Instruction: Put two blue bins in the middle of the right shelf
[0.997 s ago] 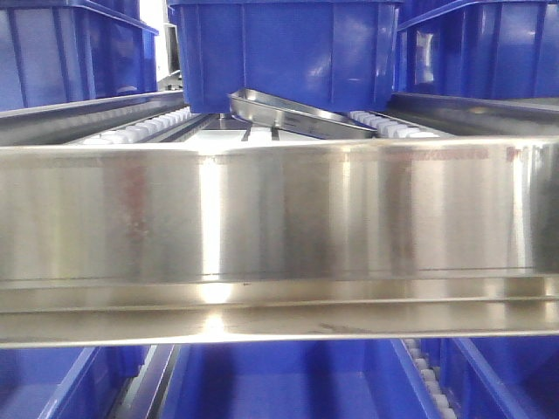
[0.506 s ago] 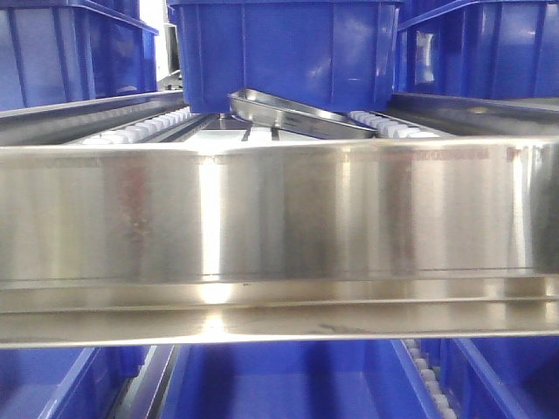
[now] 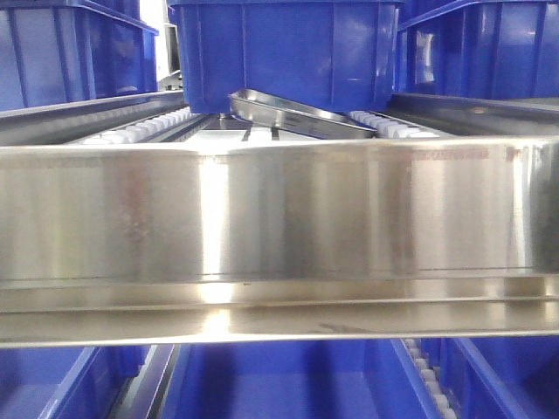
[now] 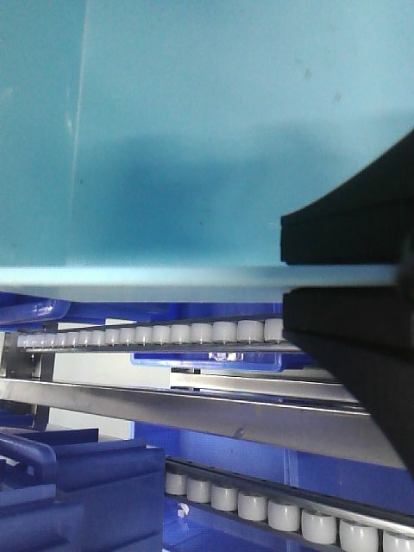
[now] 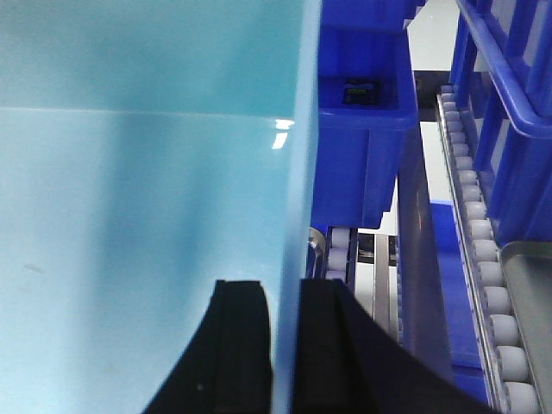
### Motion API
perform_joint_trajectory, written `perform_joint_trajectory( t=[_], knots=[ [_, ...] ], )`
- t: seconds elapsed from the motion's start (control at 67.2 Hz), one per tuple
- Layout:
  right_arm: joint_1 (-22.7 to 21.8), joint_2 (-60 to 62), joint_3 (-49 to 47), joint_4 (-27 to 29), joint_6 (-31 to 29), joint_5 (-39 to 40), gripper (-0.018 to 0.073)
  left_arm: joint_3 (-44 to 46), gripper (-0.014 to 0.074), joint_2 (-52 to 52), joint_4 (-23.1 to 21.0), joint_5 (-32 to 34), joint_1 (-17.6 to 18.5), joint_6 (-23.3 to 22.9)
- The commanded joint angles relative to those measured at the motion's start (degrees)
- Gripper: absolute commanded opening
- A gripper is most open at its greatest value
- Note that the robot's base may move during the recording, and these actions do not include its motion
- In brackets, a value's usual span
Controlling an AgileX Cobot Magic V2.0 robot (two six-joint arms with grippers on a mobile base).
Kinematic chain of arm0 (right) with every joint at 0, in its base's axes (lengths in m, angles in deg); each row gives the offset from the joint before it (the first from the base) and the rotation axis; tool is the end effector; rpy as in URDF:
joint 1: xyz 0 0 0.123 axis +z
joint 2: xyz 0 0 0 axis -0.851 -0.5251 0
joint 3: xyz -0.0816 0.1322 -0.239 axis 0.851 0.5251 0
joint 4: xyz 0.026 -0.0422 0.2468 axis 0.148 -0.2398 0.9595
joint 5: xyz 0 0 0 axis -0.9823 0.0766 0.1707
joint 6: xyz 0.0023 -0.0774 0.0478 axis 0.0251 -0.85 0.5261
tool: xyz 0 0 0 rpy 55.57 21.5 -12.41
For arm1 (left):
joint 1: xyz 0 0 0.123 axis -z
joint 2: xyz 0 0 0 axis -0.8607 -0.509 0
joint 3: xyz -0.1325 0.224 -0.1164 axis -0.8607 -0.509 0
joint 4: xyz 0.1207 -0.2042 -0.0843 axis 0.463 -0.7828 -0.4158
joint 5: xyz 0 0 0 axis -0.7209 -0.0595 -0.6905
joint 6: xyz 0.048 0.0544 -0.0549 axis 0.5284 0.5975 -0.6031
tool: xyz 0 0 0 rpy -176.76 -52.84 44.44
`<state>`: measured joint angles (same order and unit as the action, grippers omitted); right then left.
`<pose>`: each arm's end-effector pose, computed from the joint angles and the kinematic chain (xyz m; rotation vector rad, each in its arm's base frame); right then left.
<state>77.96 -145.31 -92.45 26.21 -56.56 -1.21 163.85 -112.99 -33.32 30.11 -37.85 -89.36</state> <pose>0.2871 0.0891 0.4800 -0.0492 1.9995 0.2146 0.2733 -0.0850 0.4932 -0.0828 2.0976 -0.1688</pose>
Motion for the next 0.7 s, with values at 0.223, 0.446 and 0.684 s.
perform_joint_trajectory(
  t=[0.223,0.446,0.684],
  knots=[
    [-0.3,1.2,-0.8,-2.5,-0.6,2.6,-0.0167,0.8,-0.0111,0.8,2.5,1.1,-0.1,-0.4],
    [-0.3,1.2,-0.8,-2.5,-0.6,2.6,-0.0167,0.8,-0.0111,0.8,2.5,1.1,-0.1,-0.4],
    [-0.3,1.2,-0.8,-2.5,-0.6,2.7,-0.0167,0.8,-0.0111,0.6,2.5,1.1,-0.1,-0.4]
  ],
)
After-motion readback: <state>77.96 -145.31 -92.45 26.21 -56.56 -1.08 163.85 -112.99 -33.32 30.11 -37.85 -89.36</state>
